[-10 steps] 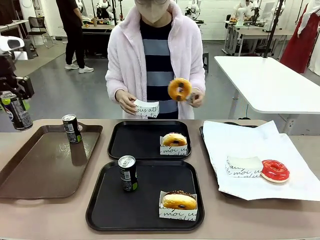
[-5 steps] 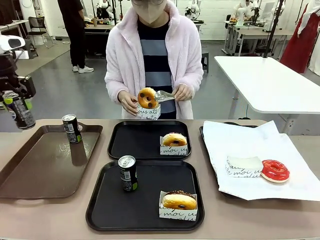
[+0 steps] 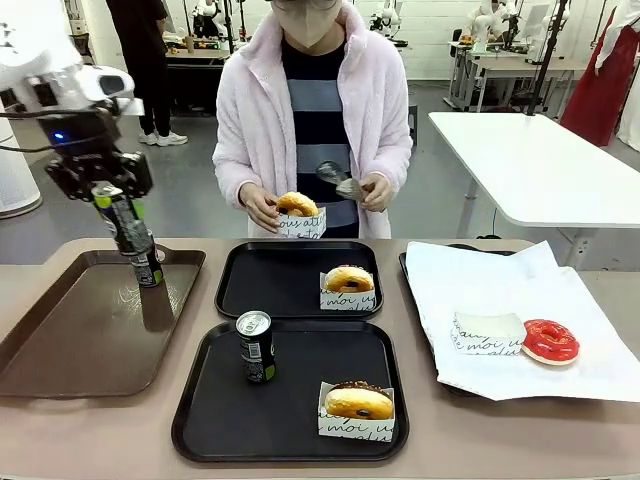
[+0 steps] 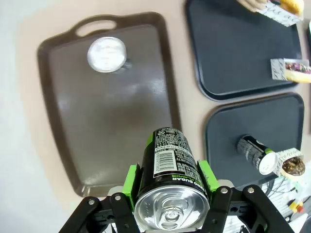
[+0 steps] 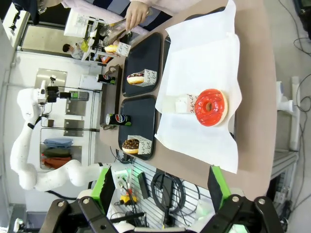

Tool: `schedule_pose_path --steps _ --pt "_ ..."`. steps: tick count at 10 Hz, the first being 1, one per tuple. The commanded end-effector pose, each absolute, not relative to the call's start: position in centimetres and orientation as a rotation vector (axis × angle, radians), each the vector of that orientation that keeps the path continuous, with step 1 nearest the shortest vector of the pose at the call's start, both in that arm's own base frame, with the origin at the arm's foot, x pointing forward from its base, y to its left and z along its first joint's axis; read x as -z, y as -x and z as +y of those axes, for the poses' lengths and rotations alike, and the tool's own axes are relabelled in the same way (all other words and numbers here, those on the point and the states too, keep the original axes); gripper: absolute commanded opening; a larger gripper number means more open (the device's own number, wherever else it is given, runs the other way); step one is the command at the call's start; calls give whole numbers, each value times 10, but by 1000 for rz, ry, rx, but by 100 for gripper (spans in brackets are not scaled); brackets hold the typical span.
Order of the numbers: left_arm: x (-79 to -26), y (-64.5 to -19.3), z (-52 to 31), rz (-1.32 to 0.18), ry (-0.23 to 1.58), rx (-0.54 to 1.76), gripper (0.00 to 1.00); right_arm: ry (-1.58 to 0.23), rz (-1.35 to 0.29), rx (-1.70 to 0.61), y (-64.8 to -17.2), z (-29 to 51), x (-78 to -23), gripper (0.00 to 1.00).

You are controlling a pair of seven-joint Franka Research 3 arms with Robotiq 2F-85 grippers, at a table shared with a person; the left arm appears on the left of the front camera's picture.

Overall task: Set up donuts and drinks on trays.
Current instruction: Pick up one Pepsi coke from the Handle tray and place it on the Flat Tray without a Pepsi coke.

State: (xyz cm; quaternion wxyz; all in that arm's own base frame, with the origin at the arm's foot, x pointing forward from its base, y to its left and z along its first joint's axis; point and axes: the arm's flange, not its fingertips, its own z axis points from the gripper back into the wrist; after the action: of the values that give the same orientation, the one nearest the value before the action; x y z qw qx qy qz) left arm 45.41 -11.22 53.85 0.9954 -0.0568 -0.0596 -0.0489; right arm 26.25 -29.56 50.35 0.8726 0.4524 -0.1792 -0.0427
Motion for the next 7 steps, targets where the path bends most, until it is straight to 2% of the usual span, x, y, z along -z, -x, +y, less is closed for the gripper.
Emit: schedule_pose_path --steps 1,4,5,7 --pt "-529 -461 -135 -108 157 169 59 -967 -403 82 -265 -296 -504 100" --pt "-507 -450 -161 -46 151 303 59 -967 -403 82 -265 -296 -504 100" --pt "-508 -429 -141 95 165 343 59 -967 -403 82 -265 -296 -504 100" --pt "-508 -348 -97 133 103 545 59 -967 -403 82 -265 -296 -504 100"
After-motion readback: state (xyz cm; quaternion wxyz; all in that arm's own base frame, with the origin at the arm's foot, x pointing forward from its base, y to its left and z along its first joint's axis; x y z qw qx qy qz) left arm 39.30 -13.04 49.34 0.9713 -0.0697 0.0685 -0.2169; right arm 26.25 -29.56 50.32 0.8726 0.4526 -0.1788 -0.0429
